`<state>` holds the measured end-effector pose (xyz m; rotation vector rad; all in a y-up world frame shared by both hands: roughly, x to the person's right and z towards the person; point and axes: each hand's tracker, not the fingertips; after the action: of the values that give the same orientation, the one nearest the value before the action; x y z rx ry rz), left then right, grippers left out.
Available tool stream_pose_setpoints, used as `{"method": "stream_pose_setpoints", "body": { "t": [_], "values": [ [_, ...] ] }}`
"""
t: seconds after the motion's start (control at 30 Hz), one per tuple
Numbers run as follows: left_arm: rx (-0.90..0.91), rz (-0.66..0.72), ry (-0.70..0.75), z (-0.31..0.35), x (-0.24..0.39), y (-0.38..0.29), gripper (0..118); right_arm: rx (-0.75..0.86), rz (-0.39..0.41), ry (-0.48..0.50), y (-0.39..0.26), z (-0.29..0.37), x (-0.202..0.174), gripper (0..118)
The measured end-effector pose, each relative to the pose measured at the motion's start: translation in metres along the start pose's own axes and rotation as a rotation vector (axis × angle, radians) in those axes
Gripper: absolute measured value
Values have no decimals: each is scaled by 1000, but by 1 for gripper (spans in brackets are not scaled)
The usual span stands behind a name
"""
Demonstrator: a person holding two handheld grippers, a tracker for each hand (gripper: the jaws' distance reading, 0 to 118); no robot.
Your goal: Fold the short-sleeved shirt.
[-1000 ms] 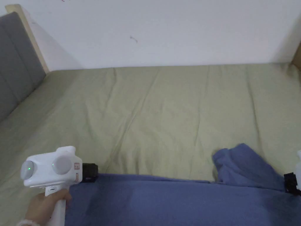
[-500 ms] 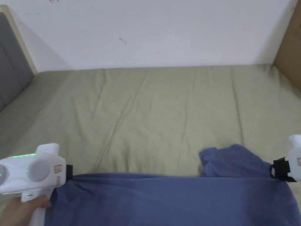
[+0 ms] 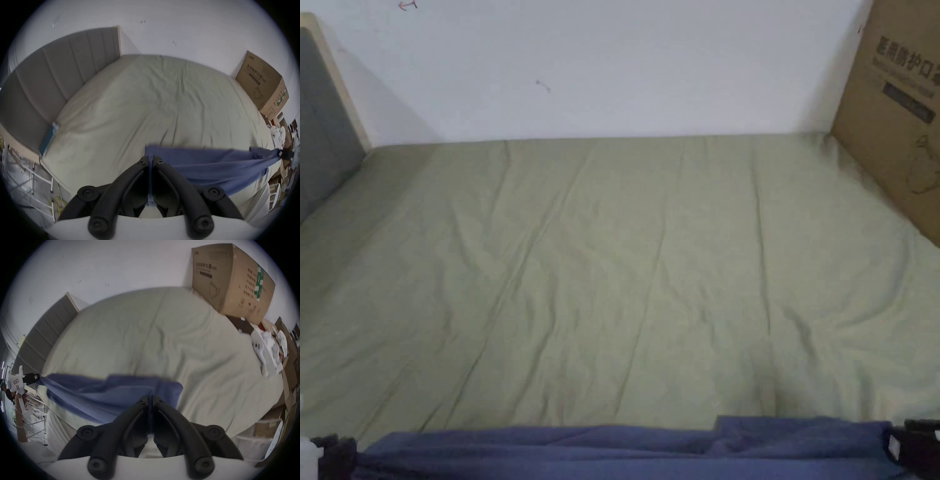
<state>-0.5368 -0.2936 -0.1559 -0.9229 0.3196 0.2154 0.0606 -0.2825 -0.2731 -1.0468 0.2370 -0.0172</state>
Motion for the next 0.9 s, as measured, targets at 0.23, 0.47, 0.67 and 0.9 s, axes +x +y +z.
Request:
{"method": "stream_pose_setpoints", "body": {
  "t": [0.23, 0.47, 0.67, 0.9],
  "values": [
    [-54, 107, 59, -14, -10, -31, 110, 20, -108, -84, -43, -24, 7, 88],
    [62, 201, -74, 20, -17, -15, 43, 225, -19, -41, -27, 13, -51, 71],
    [-25, 216, -140, 8, -9, -45, 0, 254, 36, 44, -50, -17, -138, 0],
    [-47, 291, -168, -5, -41, -53, 59, 223, 189, 126, -51, -26, -191, 0]
  ]
}}
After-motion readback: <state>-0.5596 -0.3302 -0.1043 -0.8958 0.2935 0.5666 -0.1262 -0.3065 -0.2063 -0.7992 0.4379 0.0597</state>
